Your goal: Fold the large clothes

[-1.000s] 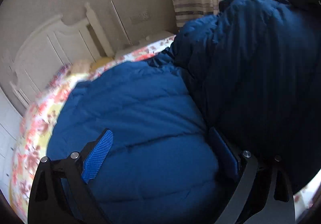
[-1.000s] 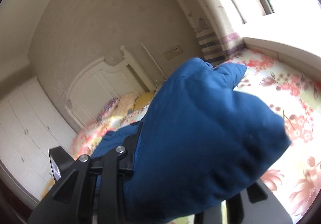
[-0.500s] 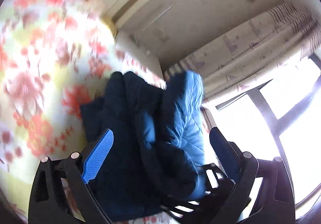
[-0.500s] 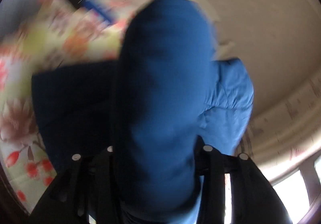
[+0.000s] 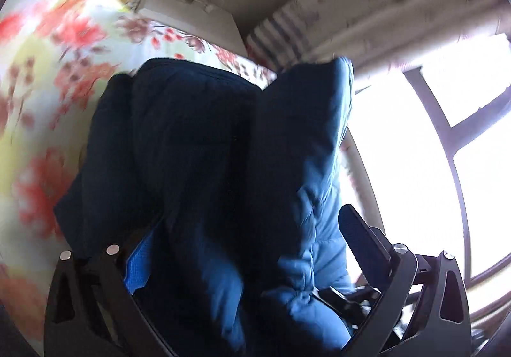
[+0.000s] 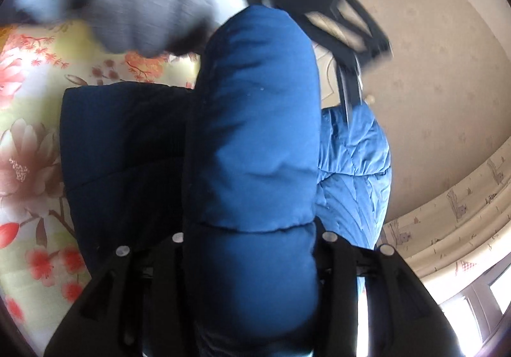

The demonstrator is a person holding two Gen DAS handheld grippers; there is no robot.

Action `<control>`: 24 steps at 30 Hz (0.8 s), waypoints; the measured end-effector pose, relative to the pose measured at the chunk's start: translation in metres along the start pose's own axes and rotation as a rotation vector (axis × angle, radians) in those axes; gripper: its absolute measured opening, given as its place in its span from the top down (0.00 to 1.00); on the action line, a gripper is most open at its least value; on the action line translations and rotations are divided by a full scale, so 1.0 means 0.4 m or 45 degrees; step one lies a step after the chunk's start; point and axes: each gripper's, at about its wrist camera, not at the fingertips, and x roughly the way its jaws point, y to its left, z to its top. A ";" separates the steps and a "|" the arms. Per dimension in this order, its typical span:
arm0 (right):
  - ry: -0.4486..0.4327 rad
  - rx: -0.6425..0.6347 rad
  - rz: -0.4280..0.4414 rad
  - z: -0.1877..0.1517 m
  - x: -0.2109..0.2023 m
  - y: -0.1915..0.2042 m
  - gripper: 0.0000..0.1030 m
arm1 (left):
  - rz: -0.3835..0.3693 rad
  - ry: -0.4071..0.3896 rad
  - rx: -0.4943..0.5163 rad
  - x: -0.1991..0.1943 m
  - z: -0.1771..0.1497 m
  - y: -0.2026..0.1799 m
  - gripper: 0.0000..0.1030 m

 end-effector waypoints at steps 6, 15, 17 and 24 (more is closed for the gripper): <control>-0.055 -0.054 -0.037 0.005 -0.020 0.024 0.46 | 0.244 0.210 0.161 0.117 0.087 -0.101 0.27; -0.014 0.445 -0.012 -0.194 -0.186 -0.108 0.07 | 0.250 0.065 0.250 0.076 0.052 -0.108 0.59; 0.068 0.551 0.031 -0.258 -0.178 -0.119 0.07 | 0.264 0.038 0.282 0.069 0.042 -0.112 0.59; 0.186 0.602 -0.071 -0.251 -0.154 -0.086 0.08 | 0.313 -0.025 0.304 0.031 -0.007 -0.137 0.66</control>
